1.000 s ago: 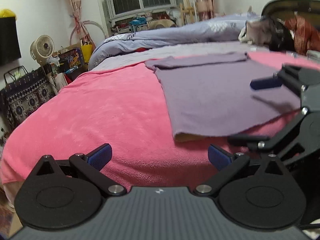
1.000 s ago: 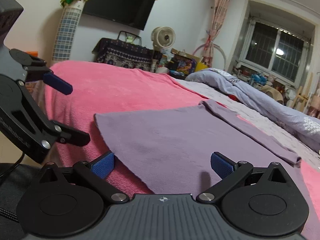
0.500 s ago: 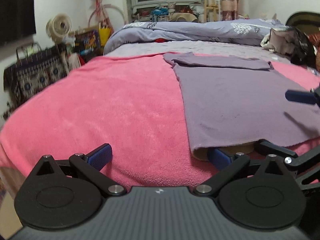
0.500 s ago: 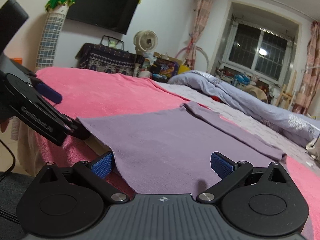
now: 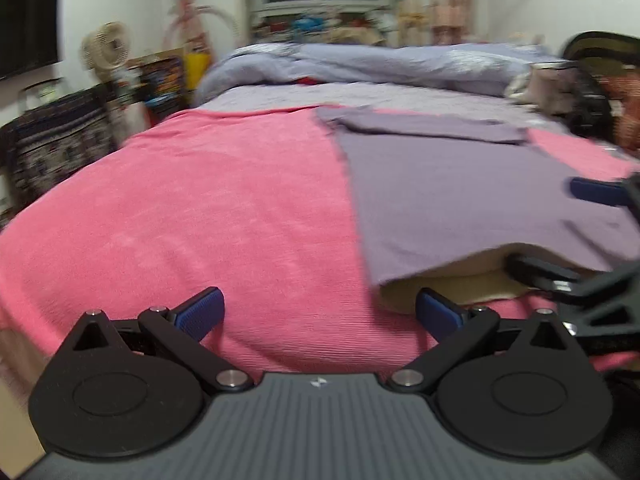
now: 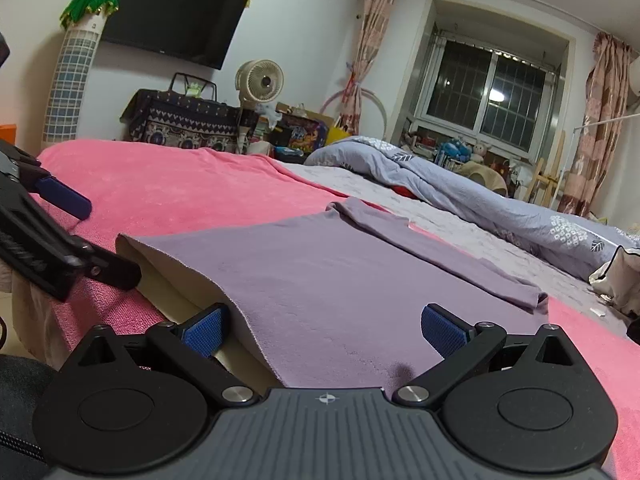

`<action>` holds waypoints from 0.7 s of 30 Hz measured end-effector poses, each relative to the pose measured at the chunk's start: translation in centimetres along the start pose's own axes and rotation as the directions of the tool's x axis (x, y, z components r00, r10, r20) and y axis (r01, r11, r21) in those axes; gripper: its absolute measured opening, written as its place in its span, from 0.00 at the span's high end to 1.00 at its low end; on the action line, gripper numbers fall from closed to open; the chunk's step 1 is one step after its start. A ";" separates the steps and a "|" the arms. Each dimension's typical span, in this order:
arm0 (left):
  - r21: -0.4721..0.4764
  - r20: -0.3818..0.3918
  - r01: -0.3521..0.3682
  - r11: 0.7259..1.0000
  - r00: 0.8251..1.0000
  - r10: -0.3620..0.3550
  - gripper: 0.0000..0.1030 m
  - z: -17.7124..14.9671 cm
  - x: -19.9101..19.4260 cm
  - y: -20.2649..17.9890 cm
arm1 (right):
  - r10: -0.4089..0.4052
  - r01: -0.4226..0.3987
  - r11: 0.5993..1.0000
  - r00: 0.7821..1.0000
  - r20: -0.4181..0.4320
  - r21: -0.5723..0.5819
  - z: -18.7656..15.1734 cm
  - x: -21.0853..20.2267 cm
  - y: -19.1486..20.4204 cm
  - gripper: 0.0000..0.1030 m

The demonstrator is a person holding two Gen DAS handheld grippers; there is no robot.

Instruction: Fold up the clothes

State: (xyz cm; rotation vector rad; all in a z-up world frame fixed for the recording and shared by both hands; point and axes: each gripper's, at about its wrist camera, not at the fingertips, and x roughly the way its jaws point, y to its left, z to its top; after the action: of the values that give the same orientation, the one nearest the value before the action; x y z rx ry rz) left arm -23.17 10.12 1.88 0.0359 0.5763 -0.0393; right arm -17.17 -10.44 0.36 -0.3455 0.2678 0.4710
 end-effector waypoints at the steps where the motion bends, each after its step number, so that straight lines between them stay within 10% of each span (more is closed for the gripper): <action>1: 0.021 0.006 0.022 1.000 1.000 -0.022 0.00 0.0 -0.1 -0.3 | 0.000 0.000 1.000 1.000 0.000 -0.001 0.0 0.0 0.0 0.00; 14: 0.090 -0.022 -0.021 0.996 0.999 0.024 0.00 1.2 2.4 -1.9 | 0.018 -0.018 1.000 1.000 0.000 0.009 -0.7 -0.3 -0.4 0.00; 21: -0.086 0.001 -0.141 0.986 0.990 0.141 0.00 1.1 1.9 1.0 | -0.028 0.029 0.998 0.999 0.021 -0.062 -1.9 -1.3 -0.4 0.00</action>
State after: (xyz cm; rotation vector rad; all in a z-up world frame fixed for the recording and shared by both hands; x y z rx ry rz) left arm -20.90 11.00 1.76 -0.0073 0.5669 0.1229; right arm -18.45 -12.04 -0.86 -0.4050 0.2287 0.4553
